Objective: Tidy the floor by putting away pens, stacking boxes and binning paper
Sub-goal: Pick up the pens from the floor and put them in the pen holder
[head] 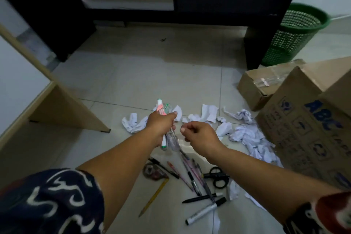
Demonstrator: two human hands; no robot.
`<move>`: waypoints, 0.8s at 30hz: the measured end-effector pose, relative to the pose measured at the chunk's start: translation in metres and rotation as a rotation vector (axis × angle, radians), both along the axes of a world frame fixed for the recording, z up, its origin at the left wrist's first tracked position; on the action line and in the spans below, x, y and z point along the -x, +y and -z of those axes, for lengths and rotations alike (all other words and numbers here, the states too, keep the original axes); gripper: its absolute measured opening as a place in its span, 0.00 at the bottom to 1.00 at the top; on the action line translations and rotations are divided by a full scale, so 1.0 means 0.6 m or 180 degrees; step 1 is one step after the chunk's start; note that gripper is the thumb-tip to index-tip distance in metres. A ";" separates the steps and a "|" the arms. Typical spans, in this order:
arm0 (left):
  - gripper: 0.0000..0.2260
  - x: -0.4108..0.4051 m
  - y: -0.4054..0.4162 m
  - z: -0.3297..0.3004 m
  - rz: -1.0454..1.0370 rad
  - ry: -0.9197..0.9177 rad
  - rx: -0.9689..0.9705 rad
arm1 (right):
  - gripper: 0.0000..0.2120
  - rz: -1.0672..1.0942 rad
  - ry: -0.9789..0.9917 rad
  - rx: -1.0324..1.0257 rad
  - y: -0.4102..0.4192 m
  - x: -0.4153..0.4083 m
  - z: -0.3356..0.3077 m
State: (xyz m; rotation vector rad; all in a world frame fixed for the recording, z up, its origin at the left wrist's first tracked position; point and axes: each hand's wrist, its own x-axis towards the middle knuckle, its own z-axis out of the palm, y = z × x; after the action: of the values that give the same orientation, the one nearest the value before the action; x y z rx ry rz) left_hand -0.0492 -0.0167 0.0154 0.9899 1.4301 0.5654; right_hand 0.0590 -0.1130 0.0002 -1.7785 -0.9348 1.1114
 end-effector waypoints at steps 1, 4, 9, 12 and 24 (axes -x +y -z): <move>0.08 0.018 0.003 0.002 -0.0019 0.0145 -0.0093 | 0.05 -0.0042 -0.0172 0.0046 0.002 0.010 0.009; 0.07 0.069 0.012 0.010 -0.0070 0.0526 -0.0227 | 0.02 -0.0472 -0.0680 0.0170 0.003 0.039 0.036; 0.09 0.123 0.049 0.020 -0.0167 0.0641 -0.0189 | 0.09 -0.1113 -0.1417 0.0495 0.004 0.099 0.087; 0.15 0.144 0.067 0.034 -0.0161 0.0639 -0.0089 | 0.11 -0.1622 -0.1772 0.0476 0.003 0.136 0.114; 0.07 0.173 0.089 0.052 -0.0072 0.0735 -0.0027 | 0.29 -0.2719 -0.3125 -0.0124 -0.003 0.190 0.148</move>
State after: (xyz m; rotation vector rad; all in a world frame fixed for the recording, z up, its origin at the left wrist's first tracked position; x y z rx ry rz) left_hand -0.1532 0.0370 -0.0161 1.0735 1.6455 0.4855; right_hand -0.0552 -0.1146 -0.0888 -1.9194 -2.4334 0.5829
